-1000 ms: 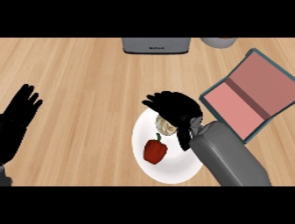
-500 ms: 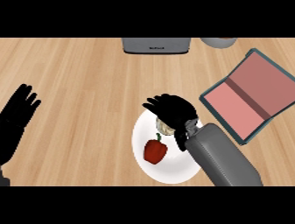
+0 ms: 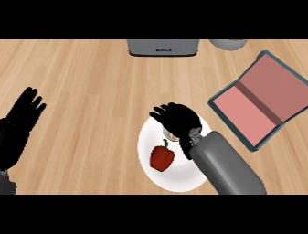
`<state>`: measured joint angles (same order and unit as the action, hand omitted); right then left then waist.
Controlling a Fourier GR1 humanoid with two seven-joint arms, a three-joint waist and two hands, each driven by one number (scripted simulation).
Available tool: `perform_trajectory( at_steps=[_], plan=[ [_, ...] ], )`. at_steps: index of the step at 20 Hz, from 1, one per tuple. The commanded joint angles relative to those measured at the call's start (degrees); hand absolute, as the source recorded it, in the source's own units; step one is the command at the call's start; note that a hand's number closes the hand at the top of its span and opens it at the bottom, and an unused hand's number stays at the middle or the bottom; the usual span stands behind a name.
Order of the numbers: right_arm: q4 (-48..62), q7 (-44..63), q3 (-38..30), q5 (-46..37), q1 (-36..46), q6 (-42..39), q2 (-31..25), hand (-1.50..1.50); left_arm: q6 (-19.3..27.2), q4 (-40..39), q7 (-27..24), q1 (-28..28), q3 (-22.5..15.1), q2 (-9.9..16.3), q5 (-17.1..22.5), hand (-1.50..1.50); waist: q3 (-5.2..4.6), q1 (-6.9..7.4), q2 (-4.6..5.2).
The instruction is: Pick the cupcake from the plate and place it in the cardboard box
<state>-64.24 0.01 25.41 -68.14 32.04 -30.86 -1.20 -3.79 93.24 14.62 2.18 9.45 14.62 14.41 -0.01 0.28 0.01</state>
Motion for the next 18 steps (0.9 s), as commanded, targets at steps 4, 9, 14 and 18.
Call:
perform_trajectory(
  at_steps=[4,9,14,18],
  plan=[
    [1.2,-4.8,-2.5,-2.5,-0.8,1.6,-1.9,-1.5,-2.1,1.9,0.7,-1.9,1.2,-0.4,0.2,0.0,0.01,-0.01,-0.04],
    [5.5,-4.1,-4.1,-3.1,1.9,3.3,1.1,1.5,-0.6,0.4,1.7,0.7,1.1,-1.3,-1.7,0.0,0.01,-0.01,0.03],
    [11.7,-12.6,-4.0,-4.6,2.4,12.8,0.0,1.5,-2.3,-2.0,-1.1,1.0,1.9,-1.4,-1.3,0.0,0.01,0.08,0.09],
    [13.8,-9.3,-0.3,-1.4,3.5,15.5,1.2,1.5,-1.8,4.6,3.5,-0.8,1.8,-1.5,-0.6,0.0,0.02,0.48,0.05]
  ],
)
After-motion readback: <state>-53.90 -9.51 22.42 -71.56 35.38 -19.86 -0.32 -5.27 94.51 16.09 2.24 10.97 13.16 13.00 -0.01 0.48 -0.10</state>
